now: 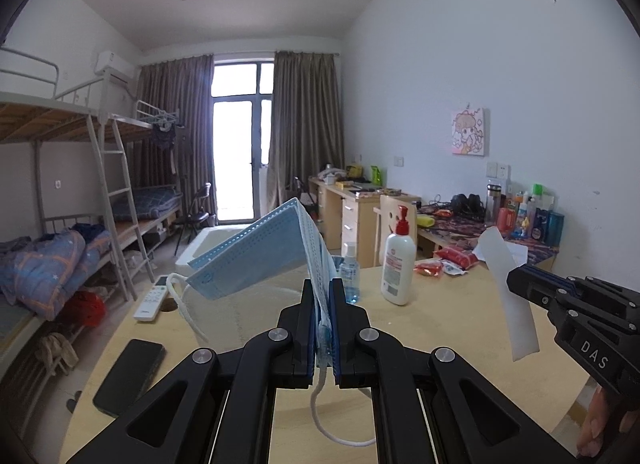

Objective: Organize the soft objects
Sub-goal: 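Lift the blue mask with the left tool while the right tool lifts the white strip, then carry the blue mask and white strip over the white foam box with both tools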

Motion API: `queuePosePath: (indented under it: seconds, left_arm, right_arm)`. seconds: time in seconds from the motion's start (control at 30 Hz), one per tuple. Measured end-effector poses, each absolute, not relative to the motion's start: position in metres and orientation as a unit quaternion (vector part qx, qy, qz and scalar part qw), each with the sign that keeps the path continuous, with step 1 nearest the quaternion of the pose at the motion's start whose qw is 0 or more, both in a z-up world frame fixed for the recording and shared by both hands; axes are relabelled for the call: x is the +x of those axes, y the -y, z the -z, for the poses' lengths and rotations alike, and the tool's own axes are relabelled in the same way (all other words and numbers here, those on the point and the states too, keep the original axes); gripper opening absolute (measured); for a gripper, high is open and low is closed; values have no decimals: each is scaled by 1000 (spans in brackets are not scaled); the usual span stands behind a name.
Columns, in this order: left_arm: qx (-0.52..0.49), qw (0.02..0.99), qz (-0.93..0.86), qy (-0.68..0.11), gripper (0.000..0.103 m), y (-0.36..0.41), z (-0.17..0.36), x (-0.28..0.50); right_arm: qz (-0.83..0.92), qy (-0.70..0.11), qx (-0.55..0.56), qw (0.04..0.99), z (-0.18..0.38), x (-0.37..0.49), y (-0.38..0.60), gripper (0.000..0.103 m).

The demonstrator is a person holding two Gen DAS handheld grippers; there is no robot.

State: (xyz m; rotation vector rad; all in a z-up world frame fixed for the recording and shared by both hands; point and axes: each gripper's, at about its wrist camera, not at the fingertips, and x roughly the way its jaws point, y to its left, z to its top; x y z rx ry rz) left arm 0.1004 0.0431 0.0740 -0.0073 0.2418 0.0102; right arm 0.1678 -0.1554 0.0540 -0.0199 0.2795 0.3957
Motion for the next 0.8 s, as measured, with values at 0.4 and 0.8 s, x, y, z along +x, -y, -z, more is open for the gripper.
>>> queuePosePath:
  seconds: [0.4,0.8]
  left_arm:
    - [-21,988,-65,-136,6,-84,-71,90]
    - [-24,986,-94,-135,6,-100,-69,91]
  right_arm:
    - [-281,-148,-17,948,-48,171,100,11]
    - [-309,-151,-24,939,-52,176,80,11]
